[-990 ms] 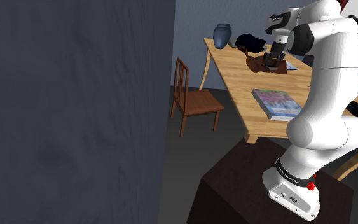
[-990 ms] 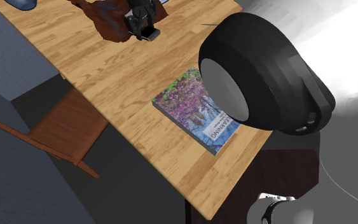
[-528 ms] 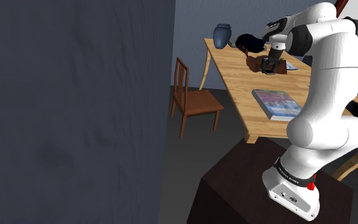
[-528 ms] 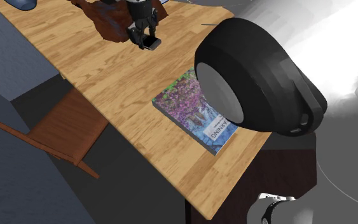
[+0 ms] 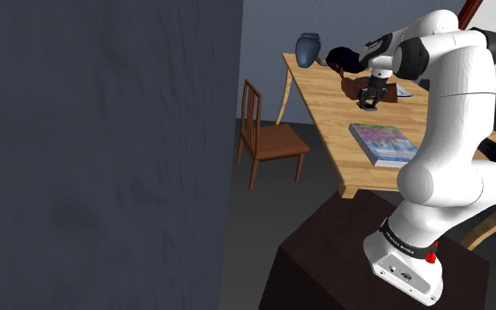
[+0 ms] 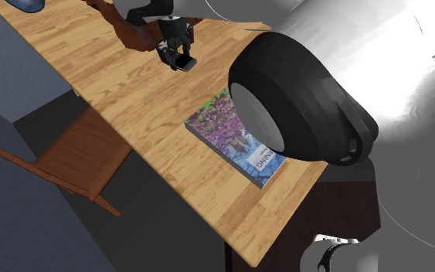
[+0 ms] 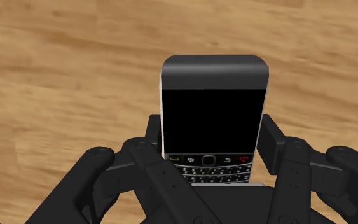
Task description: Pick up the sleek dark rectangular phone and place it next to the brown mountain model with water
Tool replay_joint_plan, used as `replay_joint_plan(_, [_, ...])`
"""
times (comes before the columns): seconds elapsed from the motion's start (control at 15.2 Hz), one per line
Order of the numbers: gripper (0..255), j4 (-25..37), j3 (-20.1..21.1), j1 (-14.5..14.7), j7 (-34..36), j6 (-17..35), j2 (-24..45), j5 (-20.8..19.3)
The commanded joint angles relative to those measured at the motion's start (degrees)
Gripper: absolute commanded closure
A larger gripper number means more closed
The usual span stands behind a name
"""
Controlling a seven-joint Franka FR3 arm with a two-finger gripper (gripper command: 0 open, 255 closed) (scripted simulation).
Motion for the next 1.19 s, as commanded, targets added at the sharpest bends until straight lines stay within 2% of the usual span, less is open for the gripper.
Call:
replay_joint_plan(0.0, [255,-0.74,0.16,-0.02,-0.12,1.26,0.53,0.24])
replay_joint_plan(0.59, [255,-1.20,0.28,-0.06,-0.21,2.11,0.94,0.42])
replay_joint_plan(0.66, [0,-1.21,0.28,-0.06,-0.21,2.11,0.94,0.42])
replay_joint_plan(0.99, [0,-1.21,0.28,-0.05,-0.21,2.11,0.94,0.42])
replay_joint_plan(1.12, [0,0.16,-0.16,0.22,0.21,-0.77,-0.67,-0.26])
